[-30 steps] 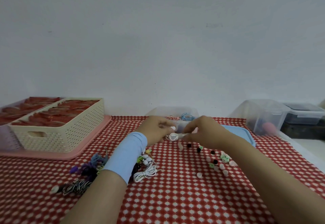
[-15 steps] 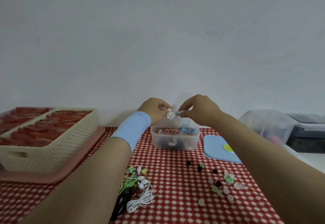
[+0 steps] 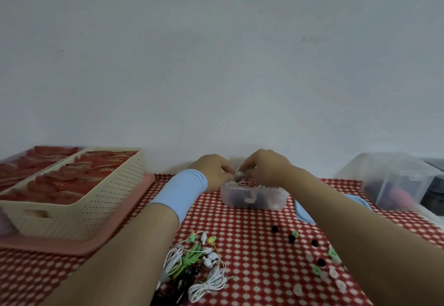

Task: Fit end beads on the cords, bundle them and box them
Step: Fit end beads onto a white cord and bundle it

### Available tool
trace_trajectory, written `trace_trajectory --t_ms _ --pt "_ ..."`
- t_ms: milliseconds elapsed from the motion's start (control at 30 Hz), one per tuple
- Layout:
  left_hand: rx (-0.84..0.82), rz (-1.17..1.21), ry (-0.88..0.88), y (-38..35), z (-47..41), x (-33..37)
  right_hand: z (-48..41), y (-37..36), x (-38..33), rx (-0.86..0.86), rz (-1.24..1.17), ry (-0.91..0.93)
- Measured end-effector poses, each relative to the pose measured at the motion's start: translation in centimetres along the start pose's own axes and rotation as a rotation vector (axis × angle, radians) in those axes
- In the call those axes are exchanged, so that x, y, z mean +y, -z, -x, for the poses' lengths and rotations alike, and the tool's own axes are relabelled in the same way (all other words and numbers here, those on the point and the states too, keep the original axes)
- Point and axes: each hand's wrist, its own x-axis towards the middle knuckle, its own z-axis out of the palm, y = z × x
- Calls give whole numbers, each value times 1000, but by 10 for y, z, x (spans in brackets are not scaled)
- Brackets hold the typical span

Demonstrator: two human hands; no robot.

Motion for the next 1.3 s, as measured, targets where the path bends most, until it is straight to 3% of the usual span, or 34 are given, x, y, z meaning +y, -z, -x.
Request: trace_trajectory --t_ms 100,300,500,833,1133,1300 --pt "-53 -56 -11 -2 7 2 8 0 -5 -53 36 30" --pt "105 3 -2 17 41 -3 28 18 -33 105 -93 109" --pt "-167 -162 83 29 95 -11 62 -1 -81 -255 -43 248" --pt "-427 -230 283 37 143 -50 87 -37 -129 -330 32 304" --pt "-158 -17 186 33 152 -62 90 -25 -125 -248 -104 289" --pt "-174 87 159 38 155 -54 93 -28 -131 -337 -266 360"
